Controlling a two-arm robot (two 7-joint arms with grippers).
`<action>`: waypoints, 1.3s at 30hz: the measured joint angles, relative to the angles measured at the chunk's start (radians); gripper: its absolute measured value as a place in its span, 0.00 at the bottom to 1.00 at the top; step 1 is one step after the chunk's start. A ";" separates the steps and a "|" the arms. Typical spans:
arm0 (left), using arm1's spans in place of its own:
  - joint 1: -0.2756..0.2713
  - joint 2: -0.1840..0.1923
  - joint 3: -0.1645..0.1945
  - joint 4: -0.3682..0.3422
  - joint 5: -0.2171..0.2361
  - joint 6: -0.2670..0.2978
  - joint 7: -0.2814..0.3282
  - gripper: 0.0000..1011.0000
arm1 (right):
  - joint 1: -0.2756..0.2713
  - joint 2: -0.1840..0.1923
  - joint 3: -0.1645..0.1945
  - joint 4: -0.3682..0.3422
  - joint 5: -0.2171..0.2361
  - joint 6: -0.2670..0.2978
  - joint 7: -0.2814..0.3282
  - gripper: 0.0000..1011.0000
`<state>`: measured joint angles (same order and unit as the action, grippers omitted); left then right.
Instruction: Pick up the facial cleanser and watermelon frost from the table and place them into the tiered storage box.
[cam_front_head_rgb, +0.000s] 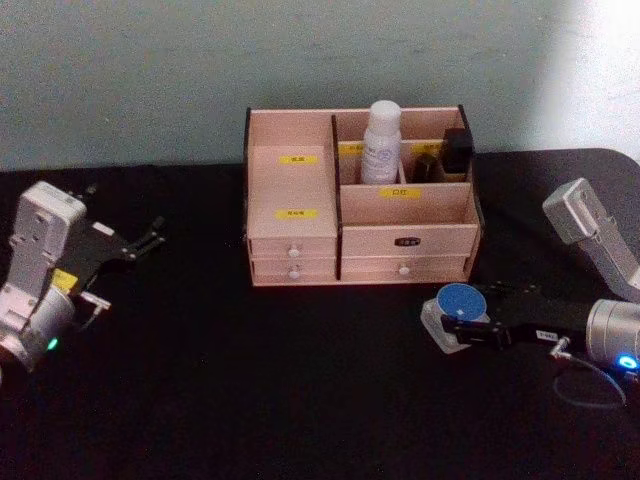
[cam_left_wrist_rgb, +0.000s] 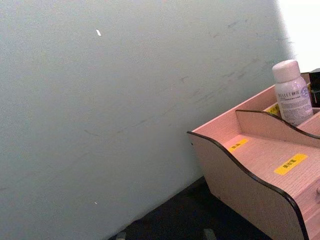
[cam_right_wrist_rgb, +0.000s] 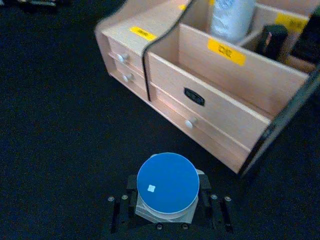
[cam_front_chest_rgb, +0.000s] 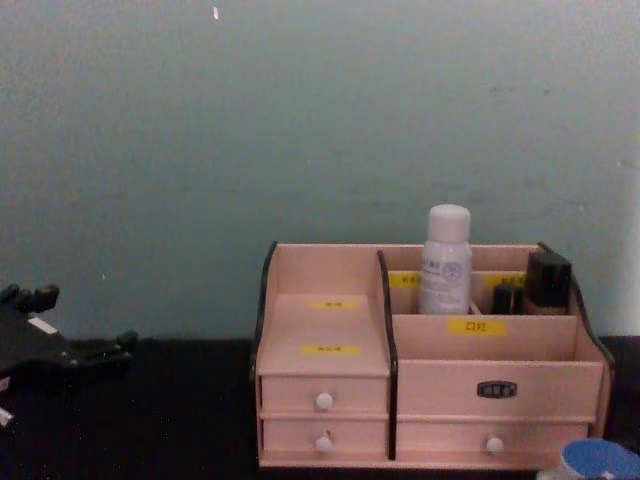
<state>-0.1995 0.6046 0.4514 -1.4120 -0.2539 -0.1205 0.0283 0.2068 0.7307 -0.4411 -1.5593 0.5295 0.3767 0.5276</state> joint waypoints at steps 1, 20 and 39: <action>0.000 0.000 0.000 0.000 0.000 0.000 0.000 0.99 | 0.002 0.001 -0.001 -0.002 0.002 -0.003 0.005 0.72; 0.000 0.000 0.000 0.000 0.000 0.000 0.000 0.99 | 0.188 -0.110 -0.093 0.061 0.002 -0.099 0.098 0.72; 0.000 0.000 0.000 0.000 0.000 0.000 0.000 0.99 | 0.383 -0.245 -0.189 0.228 -0.052 -0.150 0.128 0.72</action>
<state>-0.1995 0.6047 0.4514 -1.4120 -0.2539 -0.1205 0.0283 0.5894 0.4860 -0.6300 -1.3316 0.4778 0.2270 0.6553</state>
